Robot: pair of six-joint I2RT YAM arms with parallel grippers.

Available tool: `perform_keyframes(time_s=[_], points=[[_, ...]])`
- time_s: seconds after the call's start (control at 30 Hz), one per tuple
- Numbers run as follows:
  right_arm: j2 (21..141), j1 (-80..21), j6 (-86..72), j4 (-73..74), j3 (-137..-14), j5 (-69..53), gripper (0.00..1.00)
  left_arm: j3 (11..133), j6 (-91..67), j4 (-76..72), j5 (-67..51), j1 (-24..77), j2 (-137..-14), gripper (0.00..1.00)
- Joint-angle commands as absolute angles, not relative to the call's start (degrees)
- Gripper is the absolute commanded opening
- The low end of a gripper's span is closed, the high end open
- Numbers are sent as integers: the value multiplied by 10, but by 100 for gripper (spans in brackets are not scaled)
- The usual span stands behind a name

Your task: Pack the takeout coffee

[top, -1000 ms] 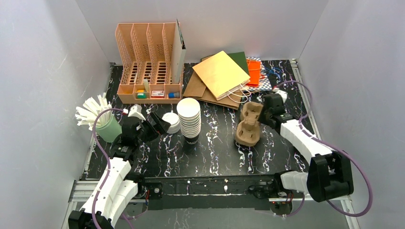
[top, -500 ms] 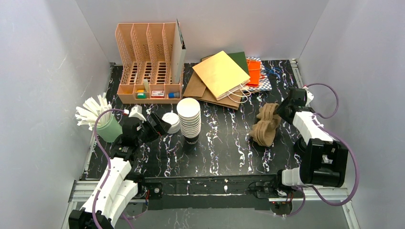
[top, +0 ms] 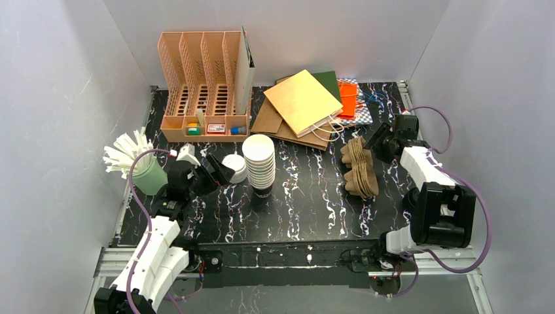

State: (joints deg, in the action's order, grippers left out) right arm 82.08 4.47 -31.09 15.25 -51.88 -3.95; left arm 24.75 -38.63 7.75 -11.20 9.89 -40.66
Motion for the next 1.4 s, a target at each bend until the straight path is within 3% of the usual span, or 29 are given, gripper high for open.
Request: perform_keyframes(time_s=[0.0,0.1,0.37,0.6,0.8,1.2,1.37], points=[[784,27,-294,174,-544,-44,69,246,-387,80,-121,101,-405,98],[750,26,-274,182,-536,-38,71,248,-387,82,-121,101,-404,98],[721,8,-220,211,-517,-136,89,251,-383,84,-124,101,-403,98],[748,-102,-220,275,-537,27,94,251,-382,84,-127,101,-405,98],[786,-156,-261,320,-544,166,88,250,-383,84,-129,101,-402,98],[874,-324,-311,415,-616,381,56,250,-381,84,-131,101,-402,98],[955,-387,-360,490,-669,478,52,250,-381,83,-130,101,-402,98]])
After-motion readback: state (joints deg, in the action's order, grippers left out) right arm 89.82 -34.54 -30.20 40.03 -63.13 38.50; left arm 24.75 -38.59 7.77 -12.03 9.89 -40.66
